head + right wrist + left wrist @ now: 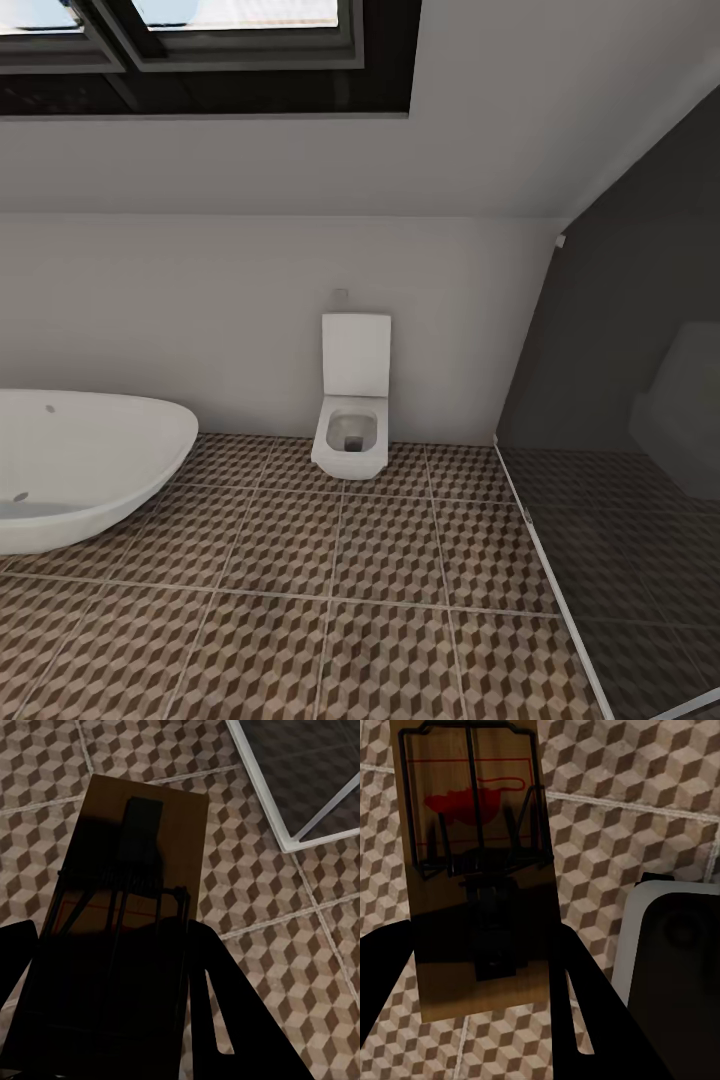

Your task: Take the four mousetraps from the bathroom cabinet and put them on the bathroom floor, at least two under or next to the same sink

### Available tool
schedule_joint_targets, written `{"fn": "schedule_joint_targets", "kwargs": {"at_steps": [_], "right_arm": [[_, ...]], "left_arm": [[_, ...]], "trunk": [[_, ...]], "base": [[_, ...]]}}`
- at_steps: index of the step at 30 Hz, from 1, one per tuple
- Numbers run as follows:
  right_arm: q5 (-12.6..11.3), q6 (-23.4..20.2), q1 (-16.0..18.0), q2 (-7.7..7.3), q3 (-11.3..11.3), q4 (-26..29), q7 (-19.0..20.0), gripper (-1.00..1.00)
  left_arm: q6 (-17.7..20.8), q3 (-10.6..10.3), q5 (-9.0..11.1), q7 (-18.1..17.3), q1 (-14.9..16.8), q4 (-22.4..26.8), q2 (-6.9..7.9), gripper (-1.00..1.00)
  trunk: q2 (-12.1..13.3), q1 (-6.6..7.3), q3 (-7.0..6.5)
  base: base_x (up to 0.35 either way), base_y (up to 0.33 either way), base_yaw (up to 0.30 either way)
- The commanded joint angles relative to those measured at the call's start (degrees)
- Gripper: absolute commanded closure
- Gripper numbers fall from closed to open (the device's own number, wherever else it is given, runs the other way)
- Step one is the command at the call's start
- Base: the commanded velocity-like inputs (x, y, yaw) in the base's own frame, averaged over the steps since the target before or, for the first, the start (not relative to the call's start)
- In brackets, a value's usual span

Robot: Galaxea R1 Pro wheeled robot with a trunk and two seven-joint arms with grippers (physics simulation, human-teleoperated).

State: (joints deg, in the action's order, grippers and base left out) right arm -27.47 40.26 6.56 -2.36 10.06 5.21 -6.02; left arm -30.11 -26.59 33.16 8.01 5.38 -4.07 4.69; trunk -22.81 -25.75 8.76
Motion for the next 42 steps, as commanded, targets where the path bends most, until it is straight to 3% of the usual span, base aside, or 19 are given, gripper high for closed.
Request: {"fn": "schedule_joint_targets", "kwargs": {"at_steps": [1,42], "right_arm": [[-0.13,0.09,0.03,-0.01,0.5,0.01,-0.49,1.0],[-0.12,0.09,0.03,-0.01,0.51,0.01,-0.49,1.0]], "left_arm": [[-0.18,-0.4,-0.12,0.34,0.07,-0.14,-0.03,1.0],[-0.2,-0.4,-0.13,0.34,0.07,-0.14,-0.03,1.0]], "trunk": [[-0.11,-0.03,0.11],[-0.11,-0.03,0.11]], "base": [[0.0,0.0,0.0],[0.0,0.0,0.0]]}}
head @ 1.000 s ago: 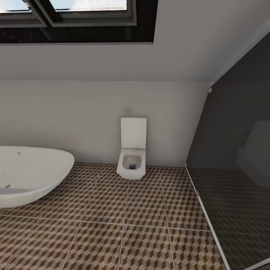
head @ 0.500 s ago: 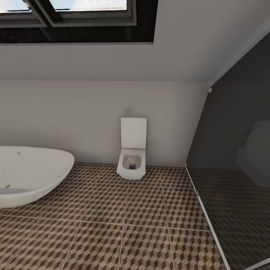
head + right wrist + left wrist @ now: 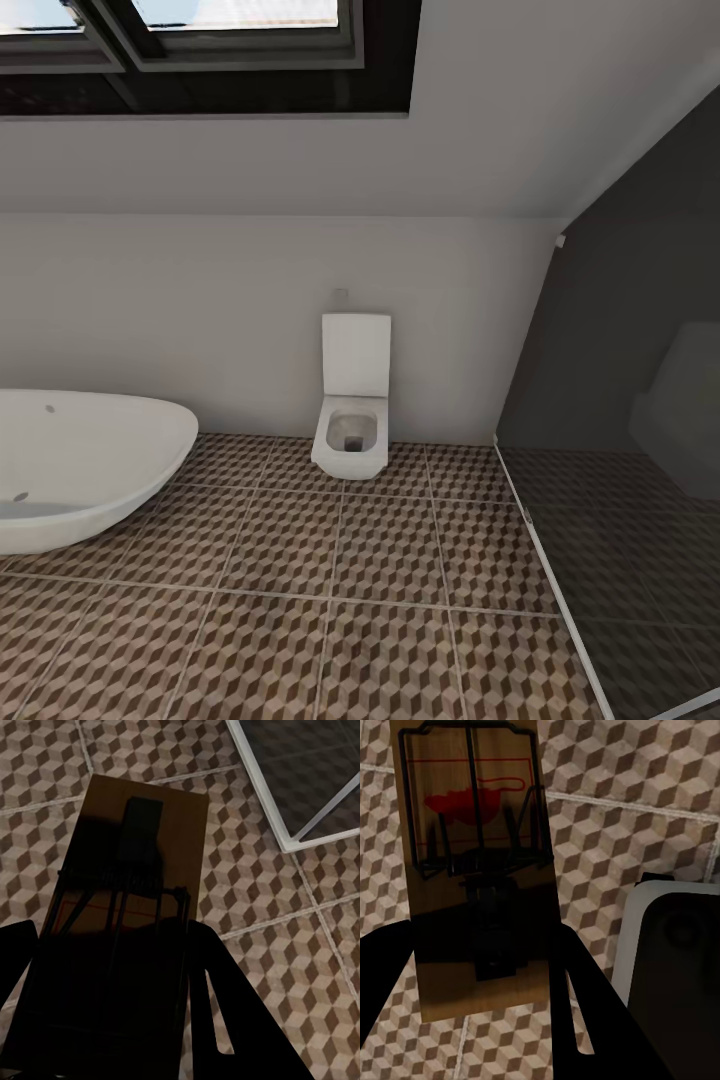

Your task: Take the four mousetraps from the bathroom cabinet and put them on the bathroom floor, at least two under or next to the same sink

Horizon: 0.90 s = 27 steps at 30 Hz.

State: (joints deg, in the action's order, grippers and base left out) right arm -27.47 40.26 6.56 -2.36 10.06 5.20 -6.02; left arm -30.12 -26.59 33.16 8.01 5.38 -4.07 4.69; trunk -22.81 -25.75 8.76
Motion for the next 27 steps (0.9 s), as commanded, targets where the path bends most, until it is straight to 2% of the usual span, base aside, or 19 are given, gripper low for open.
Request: {"fn": "schedule_joint_targets", "kwargs": {"at_steps": [1,27], "right_arm": [[-0.13,0.09,0.03,-0.01,0.5,0.04,-0.49,1.0],[-0.13,0.09,0.03,-0.01,0.49,0.02,-0.49,1.0]], "left_arm": [[-0.2,-0.4,-0.12,0.34,0.07,-0.15,-0.03,1.0],[-0.2,-0.4,-0.12,0.34,0.07,-0.15,-0.03,1.0]], "trunk": [[-0.11,-0.03,0.11],[-0.11,-0.03,0.11]], "base": [[0.0,0.0,0.0],[0.0,0.0,0.0]]}}
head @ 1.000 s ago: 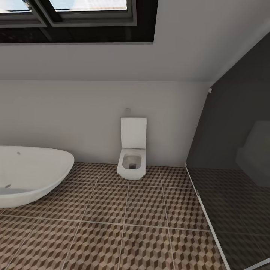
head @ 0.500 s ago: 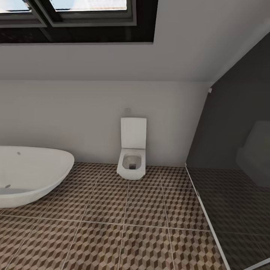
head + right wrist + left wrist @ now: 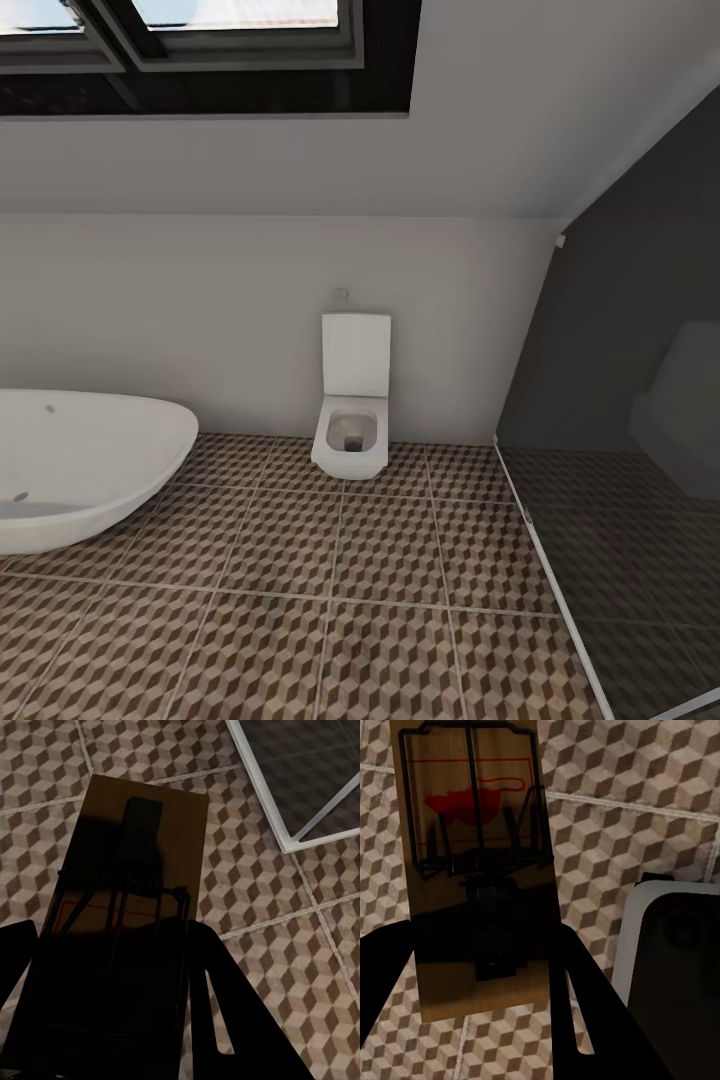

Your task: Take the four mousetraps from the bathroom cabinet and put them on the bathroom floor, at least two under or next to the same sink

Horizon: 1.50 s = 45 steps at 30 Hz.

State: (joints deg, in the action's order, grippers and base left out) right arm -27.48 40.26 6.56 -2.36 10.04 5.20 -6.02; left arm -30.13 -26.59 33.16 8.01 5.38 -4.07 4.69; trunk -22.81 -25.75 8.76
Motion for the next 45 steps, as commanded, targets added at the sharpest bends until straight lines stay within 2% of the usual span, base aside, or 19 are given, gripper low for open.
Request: {"fn": "schedule_joint_targets", "kwargs": {"at_steps": [1,45], "right_arm": [[-0.12,0.09,0.03,-0.01,0.51,0.03,-0.49,1.0],[-0.12,0.09,0.03,-0.01,0.52,0.03,-0.49,1.0]], "left_arm": [[-0.2,-0.4,-0.12,0.34,0.07,-0.14,-0.03,1.0],[-0.19,-0.4,-0.11,0.34,0.07,-0.14,-0.03,1.0]], "trunk": [[-0.11,-0.03,0.11],[-0.11,-0.03,0.11]], "base": [[0.0,0.0,0.0],[0.0,0.0,0.0]]}}
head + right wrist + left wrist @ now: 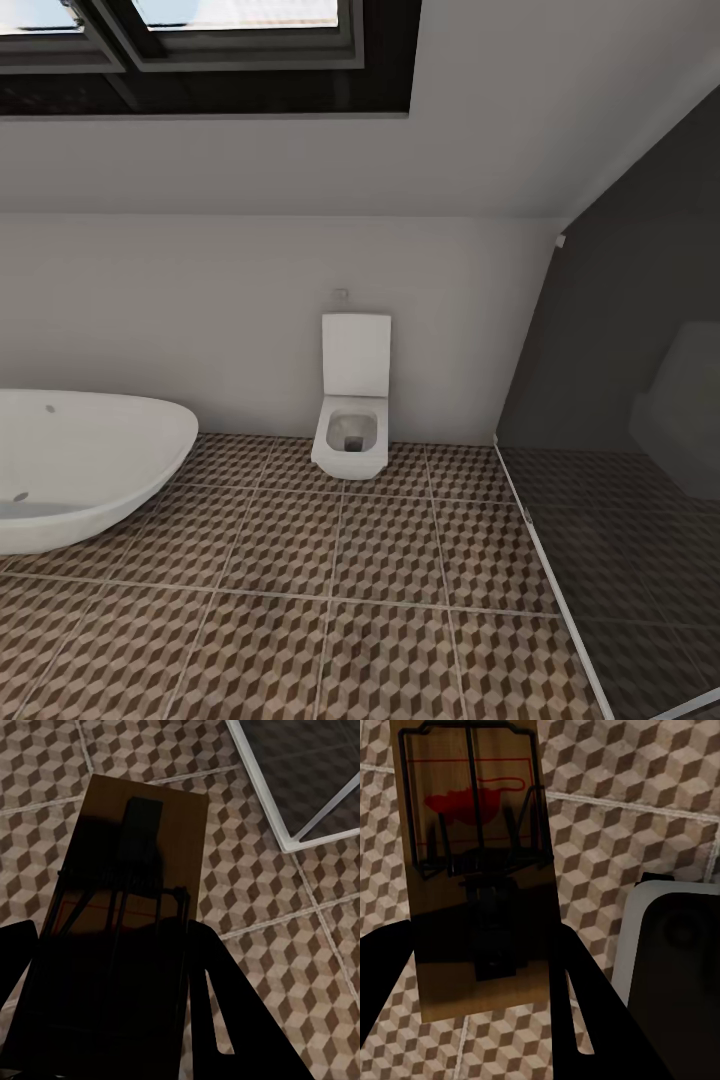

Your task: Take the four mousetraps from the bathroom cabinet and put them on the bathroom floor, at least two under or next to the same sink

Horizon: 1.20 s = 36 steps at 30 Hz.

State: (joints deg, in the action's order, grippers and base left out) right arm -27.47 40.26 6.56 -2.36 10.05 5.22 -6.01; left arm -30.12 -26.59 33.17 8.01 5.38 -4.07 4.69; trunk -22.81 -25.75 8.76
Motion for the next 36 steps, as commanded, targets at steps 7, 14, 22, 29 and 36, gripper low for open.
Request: {"fn": "schedule_joint_targets", "kwargs": {"at_steps": [7,14,22,29,36], "right_arm": [[-0.13,0.09,0.03,-0.01,0.51,0.03,-0.49,1.0],[-0.12,0.09,0.03,-0.01,0.5,0.02,-0.49,1.0],[-0.12,0.09,0.03,-0.01,0.51,0.03,-0.49,1.0],[-0.13,0.09,0.03,-0.01,0.5,0.02,-0.49,1.0],[-0.12,0.09,0.03,-0.01,0.5,0.01,-0.49,1.0]], "left_arm": [[-0.2,-0.4,-0.12,0.34,0.07,-0.14,-0.03,1.0],[-0.2,-0.4,-0.13,0.34,0.07,-0.14,-0.03,1.0],[-0.2,-0.4,-0.13,0.34,0.07,-0.14,-0.03,1.0],[-0.2,-0.4,-0.12,0.34,0.07,-0.14,-0.03,1.0],[-0.19,-0.4,-0.13,0.34,0.07,-0.14,-0.03,1.0]], "trunk": [[-0.11,-0.03,0.11],[-0.11,-0.03,0.11],[-0.11,-0.03,0.11],[-0.11,-0.03,0.11],[-0.11,-0.03,0.11]], "base": [[0.0,0.0,0.0],[0.0,0.0,0.0],[0.0,0.0,0.0],[0.0,0.0,0.0],[0.0,0.0,0.0]]}}
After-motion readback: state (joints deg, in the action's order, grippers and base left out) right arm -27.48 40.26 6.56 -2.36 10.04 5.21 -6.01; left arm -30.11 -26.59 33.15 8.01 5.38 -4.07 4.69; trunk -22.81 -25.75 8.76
